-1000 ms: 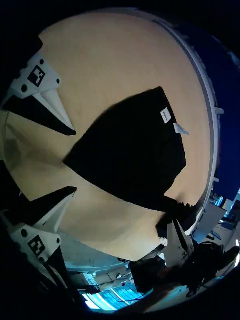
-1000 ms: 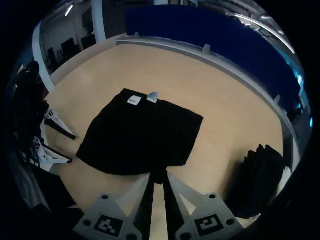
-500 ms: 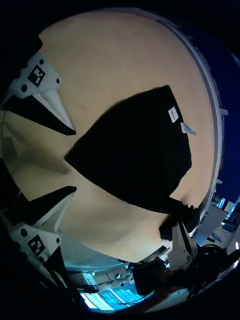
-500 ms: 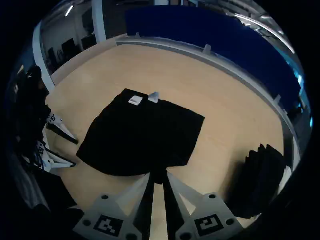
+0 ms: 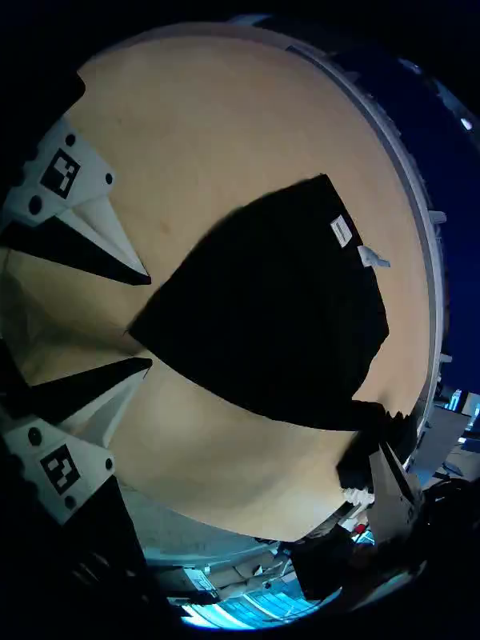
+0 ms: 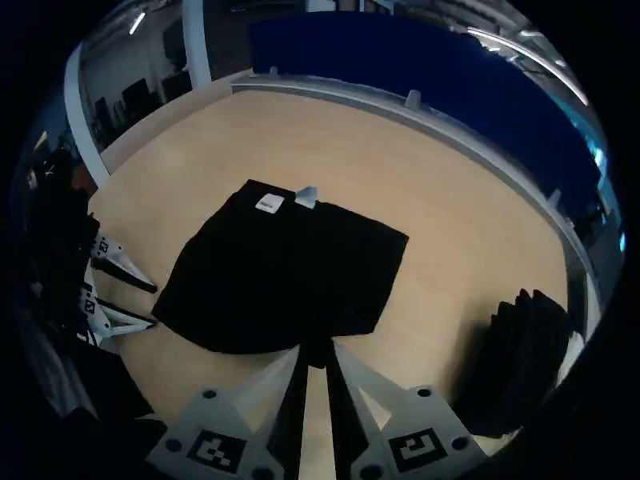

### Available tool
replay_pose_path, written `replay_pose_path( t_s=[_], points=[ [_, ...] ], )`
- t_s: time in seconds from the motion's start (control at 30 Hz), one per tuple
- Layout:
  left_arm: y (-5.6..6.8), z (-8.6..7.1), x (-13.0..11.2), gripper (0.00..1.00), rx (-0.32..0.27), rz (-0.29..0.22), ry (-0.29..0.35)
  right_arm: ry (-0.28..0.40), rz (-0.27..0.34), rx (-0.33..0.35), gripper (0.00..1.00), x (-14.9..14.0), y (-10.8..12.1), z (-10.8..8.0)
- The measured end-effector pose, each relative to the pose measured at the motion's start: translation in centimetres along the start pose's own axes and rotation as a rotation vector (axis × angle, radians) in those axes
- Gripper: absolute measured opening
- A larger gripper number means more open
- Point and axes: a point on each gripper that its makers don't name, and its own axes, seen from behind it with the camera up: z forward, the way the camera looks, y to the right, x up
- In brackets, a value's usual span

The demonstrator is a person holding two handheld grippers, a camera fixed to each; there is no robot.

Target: Fold towel

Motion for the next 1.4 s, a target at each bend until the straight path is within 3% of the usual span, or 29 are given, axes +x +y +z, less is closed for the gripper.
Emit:
replay_pose_path(
  t_s=[0.27, 0.43, 0.57, 0.77, 1.0, 1.1, 1.17, 1.4],
  points=[
    [-0.6, 0.1, -0.4, 0.56, 0.066, 0.079, 0.005, 0.003, 0.008, -0.001, 0.15, -0.3, -0.1, 0.0],
    [-0.3, 0.2, -0.4, 0.52, 0.087, 0.114, 0.009, 0.006, 0.014, -0.001, 0.15, -0.4, -0.2, 0.1],
    [0.2, 0.3, -0.4, 0.4, 0.084, 0.122, 0.009, 0.008, 0.017, -0.001, 0.15, -0.5, -0.2, 0.0],
    [0.6, 0.3, -0.4, 0.22, 0.079, 0.095, 0.01, 0.011, 0.016, -0.002, 0.15, -0.5, -0.2, -0.2],
    [0.0, 0.1, -0.3, 0.18, 0.077, 0.054, 0.022, 0.013, 0.017, 0.0, 0.15, -0.7, -0.1, -0.3],
    [-0.4, -0.2, -0.1, 0.17, 0.078, 0.027, 0.029, 0.014, 0.019, 0.002, 0.15, -0.8, -0.2, -0.3],
    [-0.9, -0.3, 0.2, 0.1, 0.083, 0.004, 0.036, 0.014, 0.02, 0.002, 0.15, -0.8, -0.3, -0.3],
    [-2.3, -0.7, 1.1, 0.09, 0.092, -0.03, 0.052, 0.02, 0.023, 0.005, 0.15, -0.6, -0.6, -0.4]
  ],
)
